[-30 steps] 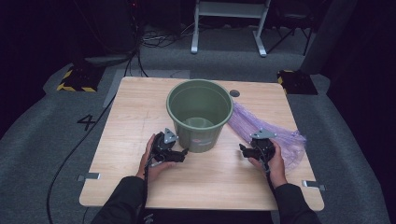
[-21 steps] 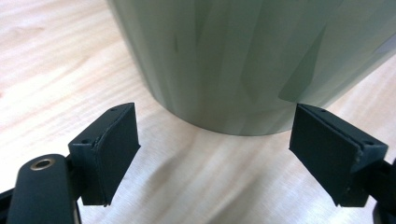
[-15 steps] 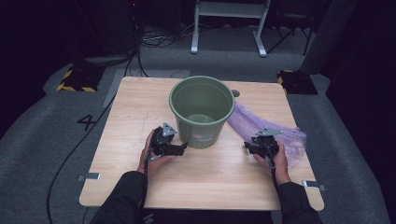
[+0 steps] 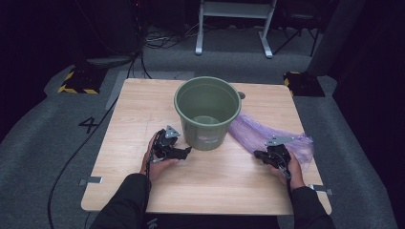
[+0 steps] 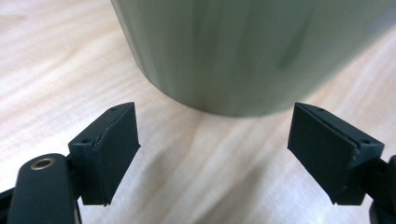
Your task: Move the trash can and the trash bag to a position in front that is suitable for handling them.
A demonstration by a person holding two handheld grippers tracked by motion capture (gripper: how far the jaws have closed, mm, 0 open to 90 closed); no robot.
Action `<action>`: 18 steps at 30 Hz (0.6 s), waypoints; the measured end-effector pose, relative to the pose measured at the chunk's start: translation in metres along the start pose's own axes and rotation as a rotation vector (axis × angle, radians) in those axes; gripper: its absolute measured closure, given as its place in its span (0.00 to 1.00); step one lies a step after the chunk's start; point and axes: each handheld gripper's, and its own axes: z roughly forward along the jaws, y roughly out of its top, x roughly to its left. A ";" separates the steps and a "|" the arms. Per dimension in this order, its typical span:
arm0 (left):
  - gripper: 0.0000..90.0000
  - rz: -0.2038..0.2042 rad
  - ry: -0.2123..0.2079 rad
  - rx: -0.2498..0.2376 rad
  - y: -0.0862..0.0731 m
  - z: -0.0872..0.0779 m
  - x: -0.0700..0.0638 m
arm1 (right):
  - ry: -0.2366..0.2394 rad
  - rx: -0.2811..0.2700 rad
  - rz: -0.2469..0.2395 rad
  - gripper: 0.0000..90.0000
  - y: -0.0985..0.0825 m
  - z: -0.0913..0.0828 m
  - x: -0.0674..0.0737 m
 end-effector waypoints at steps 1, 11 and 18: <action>0.18 0.014 0.012 -0.002 -0.002 -0.003 -0.001 | 0.004 0.001 -0.002 0.98 -0.002 -0.002 0.000; 0.18 0.097 -0.025 0.030 -0.024 -0.032 -0.013 | -0.074 0.016 -0.007 0.54 -0.011 -0.029 0.003; 0.17 0.129 -0.048 0.064 -0.042 -0.043 -0.012 | -0.151 -0.062 -0.012 0.23 0.011 -0.035 0.012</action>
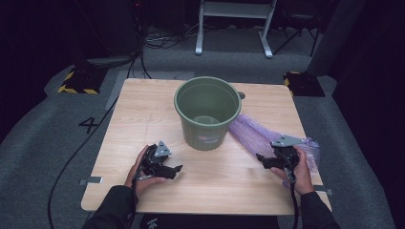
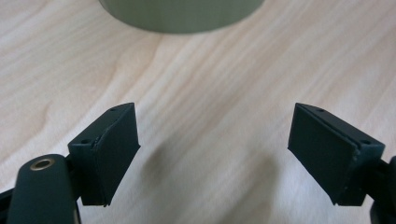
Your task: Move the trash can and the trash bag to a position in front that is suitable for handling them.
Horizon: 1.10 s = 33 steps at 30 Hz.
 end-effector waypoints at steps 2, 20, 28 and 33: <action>0.17 -0.002 0.004 0.023 -0.003 -0.001 0.000 | 0.016 0.000 0.001 0.21 0.005 0.007 0.002; 0.16 0.019 -0.019 0.023 -0.014 -0.003 0.002 | -0.045 0.064 0.044 0.21 0.017 0.066 -0.019; 0.14 0.023 -0.019 0.011 -0.014 -0.001 0.003 | -0.040 0.069 0.081 0.19 0.012 0.075 -0.034; 0.14 0.023 -0.020 0.011 -0.014 -0.001 0.002 | -0.015 0.062 0.117 0.17 0.009 0.077 -0.042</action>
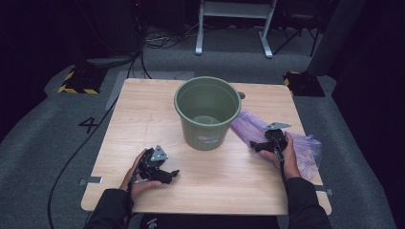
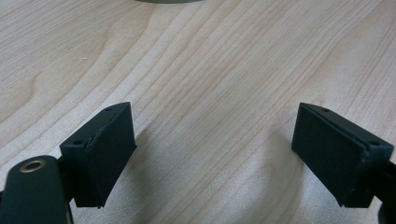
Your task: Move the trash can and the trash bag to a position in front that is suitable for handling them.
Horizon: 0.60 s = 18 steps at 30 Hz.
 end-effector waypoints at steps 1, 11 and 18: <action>0.14 0.000 0.000 0.000 0.000 0.000 0.000 | 0.007 0.001 0.005 0.16 0.000 0.000 -0.002; 0.14 -0.003 0.000 0.000 0.000 0.000 0.000 | 0.051 0.021 0.001 0.15 0.001 0.001 -0.004; 0.14 -0.003 -0.001 0.001 0.000 0.001 0.000 | 0.086 0.018 -0.033 0.50 0.001 -0.006 0.002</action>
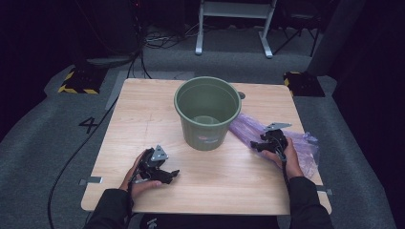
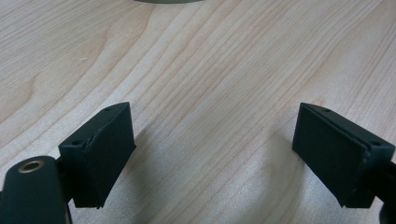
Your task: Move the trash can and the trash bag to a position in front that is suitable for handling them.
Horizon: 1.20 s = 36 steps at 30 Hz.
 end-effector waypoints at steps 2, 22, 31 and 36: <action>0.14 0.000 0.000 0.000 0.000 0.000 0.000 | 0.005 -0.003 -0.004 0.63 -0.001 -0.002 0.002; 0.13 0.002 0.001 0.001 0.001 0.000 0.000 | -0.009 -0.036 -0.022 1.00 -0.015 -0.016 0.000; 0.13 0.002 0.000 0.000 0.001 0.001 0.000 | -0.018 -0.100 -0.014 1.00 -0.018 -0.034 -0.007; 0.13 0.003 0.000 0.001 0.001 0.001 0.000 | -0.027 -0.131 -0.016 1.00 -0.017 -0.040 -0.007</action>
